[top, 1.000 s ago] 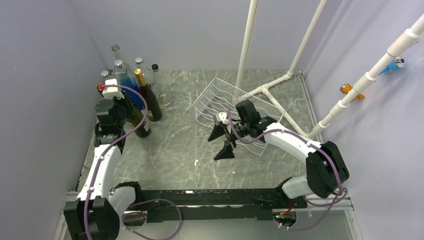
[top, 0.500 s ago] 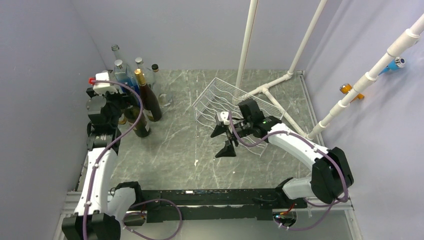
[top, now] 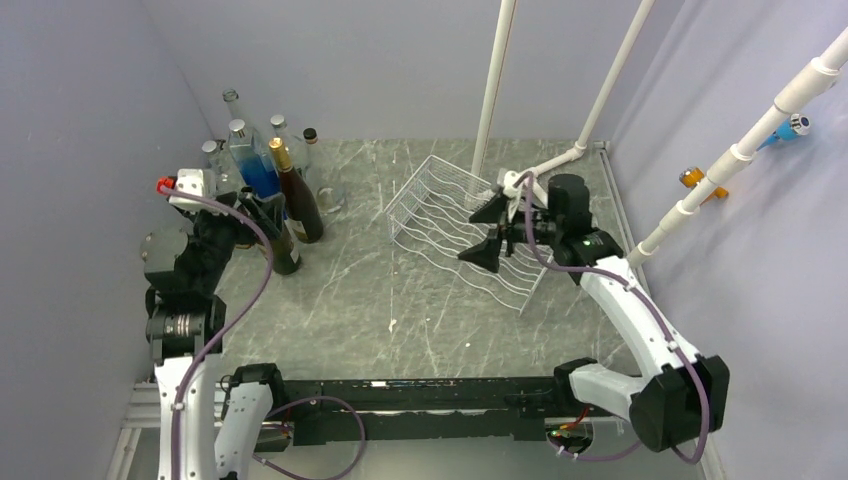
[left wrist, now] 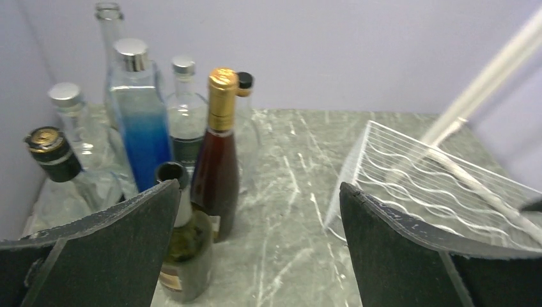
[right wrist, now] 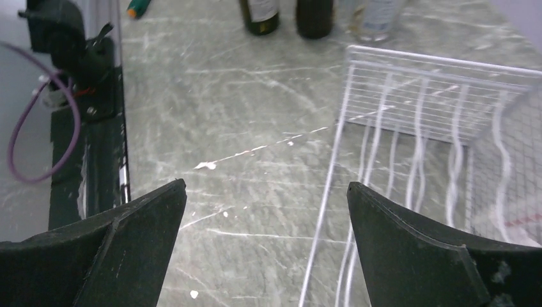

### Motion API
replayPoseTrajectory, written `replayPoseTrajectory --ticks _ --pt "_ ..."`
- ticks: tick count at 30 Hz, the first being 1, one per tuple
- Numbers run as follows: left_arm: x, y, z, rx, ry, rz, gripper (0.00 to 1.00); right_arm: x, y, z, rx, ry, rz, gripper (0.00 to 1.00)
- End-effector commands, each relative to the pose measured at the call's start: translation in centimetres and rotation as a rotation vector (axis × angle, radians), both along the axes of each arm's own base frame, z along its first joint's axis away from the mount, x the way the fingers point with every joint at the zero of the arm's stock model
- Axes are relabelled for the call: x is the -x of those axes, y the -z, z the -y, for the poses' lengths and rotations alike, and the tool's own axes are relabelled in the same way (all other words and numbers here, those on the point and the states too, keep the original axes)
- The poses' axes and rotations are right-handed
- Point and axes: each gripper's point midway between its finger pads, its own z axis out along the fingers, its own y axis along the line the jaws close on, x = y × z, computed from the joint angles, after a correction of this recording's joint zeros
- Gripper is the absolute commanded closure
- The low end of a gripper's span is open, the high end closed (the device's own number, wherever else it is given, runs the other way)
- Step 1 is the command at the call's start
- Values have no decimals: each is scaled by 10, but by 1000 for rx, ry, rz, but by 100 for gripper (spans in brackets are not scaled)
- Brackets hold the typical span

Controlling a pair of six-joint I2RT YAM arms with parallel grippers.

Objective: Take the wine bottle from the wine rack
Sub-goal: Reset both arms

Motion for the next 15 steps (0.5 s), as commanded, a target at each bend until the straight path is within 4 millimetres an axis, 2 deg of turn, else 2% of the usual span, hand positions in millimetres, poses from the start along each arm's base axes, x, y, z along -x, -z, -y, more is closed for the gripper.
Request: replayPoseTrajectory --ticks 1,7,15 --pt "31 -7 36 48 192 -14 1 -14 -40 22 -92 140 17 0" --pt "54 -11 69 107 380 -30 0 -25 -58 51 -191 310 -53 0" --pt "68 -9 98 182 539 -43 0 -39 -68 84 -268 521 -108 0"
